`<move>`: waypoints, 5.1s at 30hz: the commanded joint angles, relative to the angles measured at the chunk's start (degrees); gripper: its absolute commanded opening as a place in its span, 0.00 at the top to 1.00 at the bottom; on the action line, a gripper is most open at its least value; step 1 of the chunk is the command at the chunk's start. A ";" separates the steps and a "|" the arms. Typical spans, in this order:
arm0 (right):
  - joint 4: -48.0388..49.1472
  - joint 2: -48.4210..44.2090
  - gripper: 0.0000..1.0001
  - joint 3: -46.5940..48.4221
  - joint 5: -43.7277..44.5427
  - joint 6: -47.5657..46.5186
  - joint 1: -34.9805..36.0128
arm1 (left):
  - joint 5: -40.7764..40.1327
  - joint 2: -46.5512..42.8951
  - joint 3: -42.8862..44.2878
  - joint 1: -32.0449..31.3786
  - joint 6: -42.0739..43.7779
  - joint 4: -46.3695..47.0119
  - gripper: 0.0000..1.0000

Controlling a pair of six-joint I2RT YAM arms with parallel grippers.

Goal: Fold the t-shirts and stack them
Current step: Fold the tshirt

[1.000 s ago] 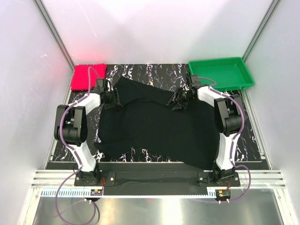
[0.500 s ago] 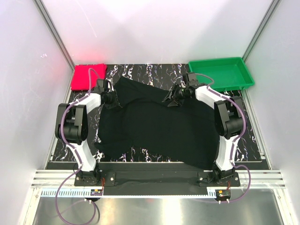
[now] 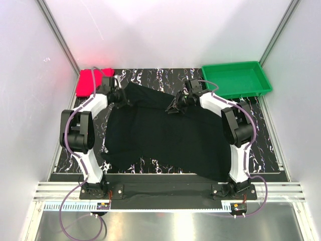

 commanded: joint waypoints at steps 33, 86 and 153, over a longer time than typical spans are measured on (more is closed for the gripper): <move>16.77 4.09 0.88 -1.67 -2.80 15.09 4.16 | 8.18 21.13 25.87 2.36 -9.13 20.92 0.36; -13.12 -26.06 0.81 -21.53 -10.28 -19.20 -22.74 | 18.63 22.27 14.80 0.87 -20.77 26.15 0.57; 23.45 4.69 0.50 -3.34 -6.93 16.14 3.01 | 11.78 -3.58 -4.81 7.02 -2.33 2.61 0.39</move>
